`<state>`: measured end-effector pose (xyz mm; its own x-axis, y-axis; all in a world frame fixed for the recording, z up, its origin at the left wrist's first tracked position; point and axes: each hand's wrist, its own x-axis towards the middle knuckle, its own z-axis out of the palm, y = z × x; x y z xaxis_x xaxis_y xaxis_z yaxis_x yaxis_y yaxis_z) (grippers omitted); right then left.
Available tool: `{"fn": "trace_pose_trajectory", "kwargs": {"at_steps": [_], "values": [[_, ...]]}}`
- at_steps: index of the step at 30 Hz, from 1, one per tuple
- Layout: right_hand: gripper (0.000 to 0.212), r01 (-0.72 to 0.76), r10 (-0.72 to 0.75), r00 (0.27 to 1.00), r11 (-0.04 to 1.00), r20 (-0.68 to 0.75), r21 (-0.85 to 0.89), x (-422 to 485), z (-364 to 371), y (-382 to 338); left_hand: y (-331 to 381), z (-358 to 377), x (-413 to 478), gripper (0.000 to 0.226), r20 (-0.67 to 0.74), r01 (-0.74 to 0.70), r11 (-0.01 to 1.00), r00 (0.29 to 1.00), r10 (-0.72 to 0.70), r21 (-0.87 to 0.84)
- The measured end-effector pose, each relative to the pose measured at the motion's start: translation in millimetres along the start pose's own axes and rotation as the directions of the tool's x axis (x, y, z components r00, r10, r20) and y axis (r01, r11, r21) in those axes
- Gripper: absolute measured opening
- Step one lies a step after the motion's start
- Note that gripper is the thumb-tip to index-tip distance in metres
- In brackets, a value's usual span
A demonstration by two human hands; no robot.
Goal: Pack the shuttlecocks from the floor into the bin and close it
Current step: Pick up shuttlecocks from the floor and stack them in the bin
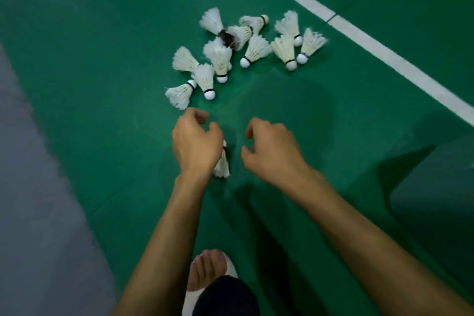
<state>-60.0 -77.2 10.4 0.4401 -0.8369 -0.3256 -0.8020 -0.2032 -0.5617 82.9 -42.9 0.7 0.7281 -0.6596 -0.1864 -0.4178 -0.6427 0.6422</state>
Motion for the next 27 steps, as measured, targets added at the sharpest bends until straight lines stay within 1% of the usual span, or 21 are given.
{"fn": "trace_pose_trajectory", "kwargs": {"at_steps": [2,3,4,5,6,7,8,10,12,14,15,17,19,20,21,22,24,26,27], "values": [[0.045,0.021,-0.048,0.983,0.988,0.178,0.152,2.9,39.0,-6.6,-22.6,-7.9,20.3,0.047,-0.049,0.16,0.987,0.986,-0.159,0.03],[0.056,0.015,-0.074,0.967,0.972,0.243,0.236,3.4,54.3,-8.3,-29.3,-9.9,28.5,0.06,-0.062,0.196,0.977,0.979,-0.192,0.078],[0.064,-0.005,-0.089,0.955,0.949,0.284,0.314,3.7,66.1,-9.6,-32.9,-9.9,36.7,0.069,-0.085,0.191,0.971,0.98,-0.18,0.145],[0.068,-0.031,-0.091,0.95,0.925,0.3,0.379,5.7,76.9,-9.5,-34.2,-7.4,46.0,0.074,-0.116,0.15,0.963,0.985,-0.127,0.223],[0.067,-0.051,-0.085,0.954,0.899,0.288,0.434,7.9,84.6,-9.8,-33.6,-2.9,56.0,0.077,-0.139,0.094,0.952,0.989,-0.055,0.293],[0.064,-0.063,-0.071,0.965,0.87,0.252,0.489,10.3,90.5,-10.2,-30.9,2.4,66.8,0.079,-0.144,0.042,0.938,0.99,0.008,0.344],[0.063,-0.054,-0.052,0.981,0.851,0.186,0.523,13.4,94.2,-9.5,-26.2,8.5,77.6,0.081,-0.128,0.007,0.929,0.991,0.044,0.37],[0.067,-0.013,-0.018,0.998,0.867,0.058,0.498,18.6,94.4,-6.3,-17.2,21.0,98.3,0.083,-0.081,-0.01,0.933,0.996,0.042,0.359],[0.068,-0.011,0.021,1.0,0.876,-0.015,0.482,22.3,84.8,-1.7,-10.1,31.7,115.0,0.084,-0.044,-0.009,0.948,0.999,0.024,0.319],[0.064,-0.027,0.077,0.994,0.87,-0.081,0.493,24.2,69.7,4.5,-3.6,44.0,126.1,0.081,-0.022,-0.027,0.957,0.999,0.035,0.29],[0.059,-0.032,0.102,0.987,0.878,-0.122,0.478,24.9,61.6,7.8,-0.2,50.3,130.2,0.078,-0.024,-0.026,0.958,0.999,0.035,0.286],[0.041,-0.024,0.124,0.966,0.917,-0.227,0.399,27.7,47.3,18.8,5.3,60.6,134.4,0.074,-0.062,0.016,0.957,0.998,0.002,0.289],[0.021,-0.072,0.172,0.939,0.945,-0.297,0.319,30.6,36.4,31.8,6.3,64.5,131.8,0.061,-0.096,0.04,0.958,0.995,-0.013,0.285],[0.016,-0.114,0.209,0.926,0.949,-0.315,0.294,30.4,31.5,38.3,6.3,64.6,125.9,0.053,-0.096,0.038,0.961,0.995,-0.011,0.275],[0.017,-0.15,0.239,0.912,0.951,-0.334,0.271,28.7,26.6,44.0,6.1,64.1,115.6,0.047,-0.091,0.031,0.966,0.996,-0.008,0.257],[0.021,-0.17,0.255,0.899,0.952,-0.356,0.254,25.5,21.8,48.6,6.2,63.4,100.6,0.043,-0.078,0.025,0.974,0.997,-0.008,0.226],[0.025,-0.155,0.251,0.868,0.957,-0.428,0.246,15.3,9.1,51.5,9.1,62.6,59.5,0.037,-0.006,0.025,0.994,1.0,-0.024,0.105],[0.022,-0.099,0.222,0.815,0.963,-0.535,0.249,1.0,-8.5,48.7,18.2,62.2,17.6,0.036,0.106,0.031,0.998,0.994,-0.026,-0.051],[0.02,-0.072,0.212,0.778,0.965,-0.592,0.252,-8.3,-19.7,45.2,25.4,62.6,0.0,0.034,0.154,0.022,0.992,0.988,-0.002,-0.128]]}}
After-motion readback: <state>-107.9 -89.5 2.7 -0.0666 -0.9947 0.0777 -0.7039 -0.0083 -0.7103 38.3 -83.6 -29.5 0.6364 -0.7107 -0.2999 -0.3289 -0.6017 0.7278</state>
